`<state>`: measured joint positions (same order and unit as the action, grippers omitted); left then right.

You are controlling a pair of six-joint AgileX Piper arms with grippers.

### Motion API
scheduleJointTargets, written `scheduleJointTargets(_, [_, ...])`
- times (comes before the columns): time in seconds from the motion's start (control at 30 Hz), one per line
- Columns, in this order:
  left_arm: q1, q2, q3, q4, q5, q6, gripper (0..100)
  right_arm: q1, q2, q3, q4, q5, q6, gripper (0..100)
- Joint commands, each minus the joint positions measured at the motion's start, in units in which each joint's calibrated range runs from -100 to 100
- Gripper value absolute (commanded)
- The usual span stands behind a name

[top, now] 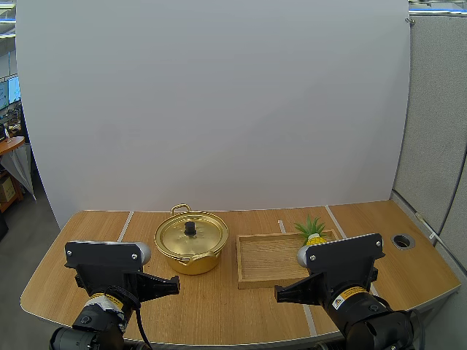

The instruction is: Open the pot, put the pineapple inside, and close it

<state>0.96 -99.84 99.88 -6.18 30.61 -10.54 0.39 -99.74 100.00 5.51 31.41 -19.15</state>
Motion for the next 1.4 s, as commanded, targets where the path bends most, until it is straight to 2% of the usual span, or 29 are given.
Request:
scheduleJointTargets(0.0, [0.12, -0.16, 0.12, 0.59, -1.23, -0.48, 0, -0.13, -0.26, 0.0, 0.18, -0.18, 0.17, 0])
scheduleJointTargets(0.63, [0.12, -0.16, 0.12, 0.59, -0.34, 0.31, 0, -0.13, -0.26, 0.0, 0.18, -0.34, 0.17, 0])
scheduleJointTargets(0.73, [0.12, -0.16, -3.18, 0.59, 2.76, 0.41, 0, -0.13, -0.26, -0.42, 0.18, -0.34, 0.17, 0])
scheduleJointTargets(0.9, [0.12, -0.16, -10.67, 0.59, 3.44, 1.69, 0, -0.13, -0.26, -9.03, 0.18, -0.34, 0.17, 0])
scheduleJointTargets(1.1, [0.12, -0.16, -21.26, 0.68, 3.44, 8.35, 0, -0.13, -0.26, -21.27, 0.18, -0.18, 0.17, 0])
scheduleJointTargets(1.2, [0.12, -0.16, -26.58, 0.68, 3.44, 9.18, 0, -0.13, -0.26, -26.68, 0.18, 0.75, 0.17, 0])
scheduleJointTargets(1.37, [0.12, -0.16, -35.7, 0.68, 10.96, 9.18, 0, -0.13, -0.26, -34.55, 0.18, 7.38, 0.17, 0])
